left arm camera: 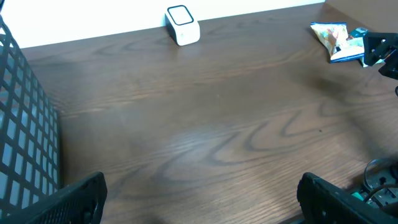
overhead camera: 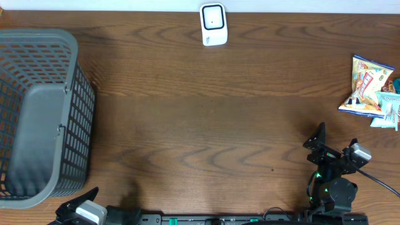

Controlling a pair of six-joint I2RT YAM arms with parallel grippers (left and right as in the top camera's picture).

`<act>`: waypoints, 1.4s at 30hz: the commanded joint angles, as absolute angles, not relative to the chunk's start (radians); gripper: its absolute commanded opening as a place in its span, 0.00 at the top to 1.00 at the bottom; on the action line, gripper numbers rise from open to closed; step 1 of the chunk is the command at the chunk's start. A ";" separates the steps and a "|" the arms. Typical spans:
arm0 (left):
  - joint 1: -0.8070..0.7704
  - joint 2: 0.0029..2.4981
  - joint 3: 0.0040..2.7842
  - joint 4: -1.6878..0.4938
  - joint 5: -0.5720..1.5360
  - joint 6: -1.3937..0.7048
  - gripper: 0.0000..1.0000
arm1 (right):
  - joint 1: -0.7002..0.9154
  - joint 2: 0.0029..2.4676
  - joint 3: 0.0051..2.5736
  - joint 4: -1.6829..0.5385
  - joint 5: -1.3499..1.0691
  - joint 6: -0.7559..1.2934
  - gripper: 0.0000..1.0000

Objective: Scan the item barcode

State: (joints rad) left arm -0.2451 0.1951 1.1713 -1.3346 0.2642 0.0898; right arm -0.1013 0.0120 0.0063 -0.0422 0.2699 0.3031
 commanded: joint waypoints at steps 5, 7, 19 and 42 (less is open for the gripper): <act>-0.244 0.192 1.175 -1.357 0.272 0.094 0.02 | -0.097 0.007 0.006 -0.047 0.282 0.291 0.01; -0.245 0.192 1.175 -1.353 0.266 0.093 0.02 | -0.097 0.007 0.006 -0.047 0.282 0.291 0.01; -0.100 0.163 0.943 -1.028 0.303 0.096 0.02 | -0.097 0.007 0.006 -0.047 0.282 0.291 0.01; -0.051 0.002 0.139 -0.143 0.170 0.097 0.02 | -0.097 0.007 0.006 -0.047 0.282 0.291 0.01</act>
State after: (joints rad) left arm -0.0547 0.0105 0.1806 -0.1669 0.1879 0.0902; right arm -0.1013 0.0120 0.0063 -0.0418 0.2699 0.3031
